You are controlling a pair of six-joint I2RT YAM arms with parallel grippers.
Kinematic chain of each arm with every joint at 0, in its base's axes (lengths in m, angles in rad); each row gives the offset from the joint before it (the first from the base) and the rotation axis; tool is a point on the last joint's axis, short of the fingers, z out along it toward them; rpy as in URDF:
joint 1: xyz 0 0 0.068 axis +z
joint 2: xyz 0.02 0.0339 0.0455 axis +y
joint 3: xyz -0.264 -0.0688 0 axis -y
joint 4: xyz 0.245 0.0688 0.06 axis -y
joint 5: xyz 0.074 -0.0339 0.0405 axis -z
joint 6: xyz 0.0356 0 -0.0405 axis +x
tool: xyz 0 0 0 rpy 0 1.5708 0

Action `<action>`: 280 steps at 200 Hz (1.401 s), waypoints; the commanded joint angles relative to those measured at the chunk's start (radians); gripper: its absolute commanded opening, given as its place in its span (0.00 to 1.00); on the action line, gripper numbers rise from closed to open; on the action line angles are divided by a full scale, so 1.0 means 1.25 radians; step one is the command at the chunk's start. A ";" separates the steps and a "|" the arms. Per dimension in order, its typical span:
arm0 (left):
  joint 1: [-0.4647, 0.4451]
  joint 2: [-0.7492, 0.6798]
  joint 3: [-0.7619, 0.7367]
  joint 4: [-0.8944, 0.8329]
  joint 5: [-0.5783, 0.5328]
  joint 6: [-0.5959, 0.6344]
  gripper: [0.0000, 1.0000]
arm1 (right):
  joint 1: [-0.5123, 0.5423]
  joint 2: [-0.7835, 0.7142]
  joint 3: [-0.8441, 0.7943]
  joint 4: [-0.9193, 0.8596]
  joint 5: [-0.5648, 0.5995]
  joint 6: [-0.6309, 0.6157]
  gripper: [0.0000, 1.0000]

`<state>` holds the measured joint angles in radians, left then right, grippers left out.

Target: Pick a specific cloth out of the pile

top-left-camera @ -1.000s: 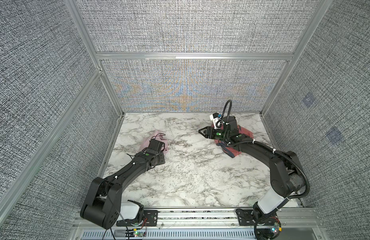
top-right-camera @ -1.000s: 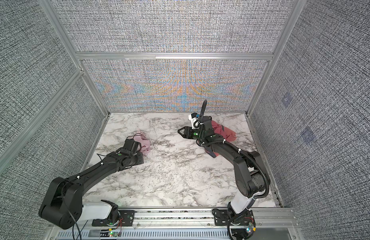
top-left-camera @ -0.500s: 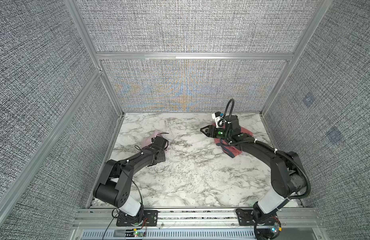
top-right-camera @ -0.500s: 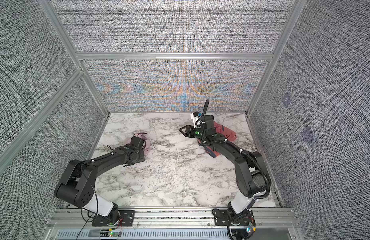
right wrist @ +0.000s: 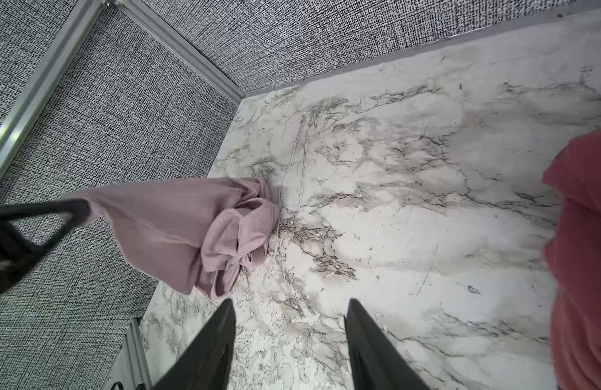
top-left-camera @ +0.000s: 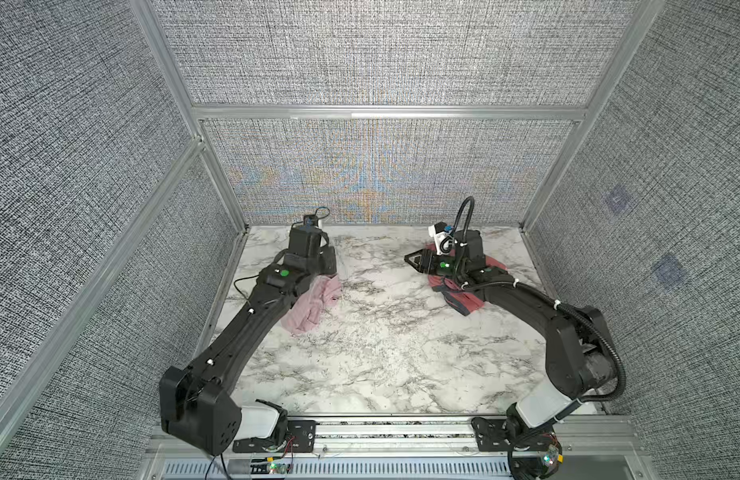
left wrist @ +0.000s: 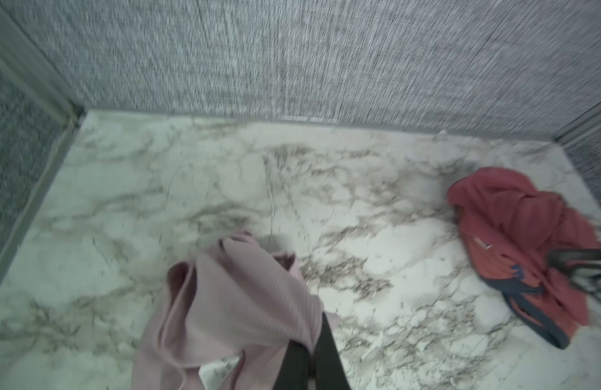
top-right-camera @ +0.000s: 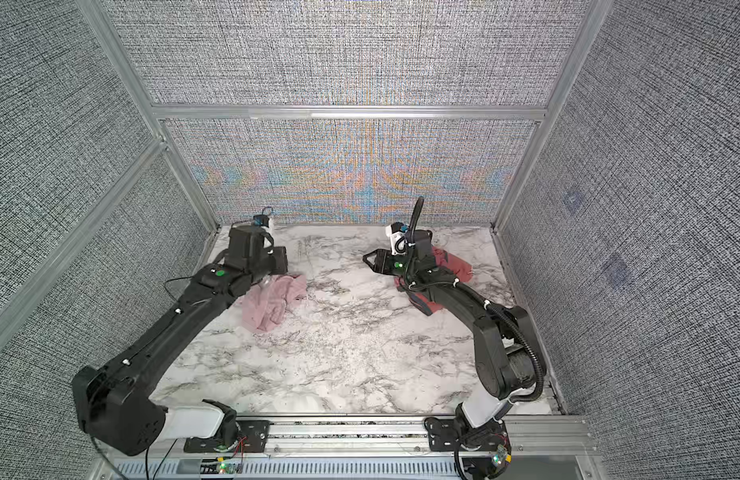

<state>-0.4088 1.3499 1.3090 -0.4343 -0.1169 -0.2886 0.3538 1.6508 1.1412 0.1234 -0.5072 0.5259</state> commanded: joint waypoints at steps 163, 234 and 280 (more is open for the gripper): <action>0.169 -0.204 0.077 -0.159 -0.240 0.139 0.00 | -0.002 -0.028 -0.023 0.034 -0.023 0.028 0.54; 0.095 -0.005 -0.048 0.080 0.048 0.021 0.00 | -0.001 -0.022 -0.024 0.033 -0.035 0.040 0.54; 0.043 0.153 -0.095 0.218 0.177 -0.072 0.00 | -0.002 -0.047 -0.026 -0.016 -0.004 0.007 0.54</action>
<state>-0.3477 1.4841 1.1961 -0.3000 -0.0242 -0.2928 0.3511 1.5997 1.1110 0.1314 -0.5346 0.5606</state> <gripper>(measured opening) 0.067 0.540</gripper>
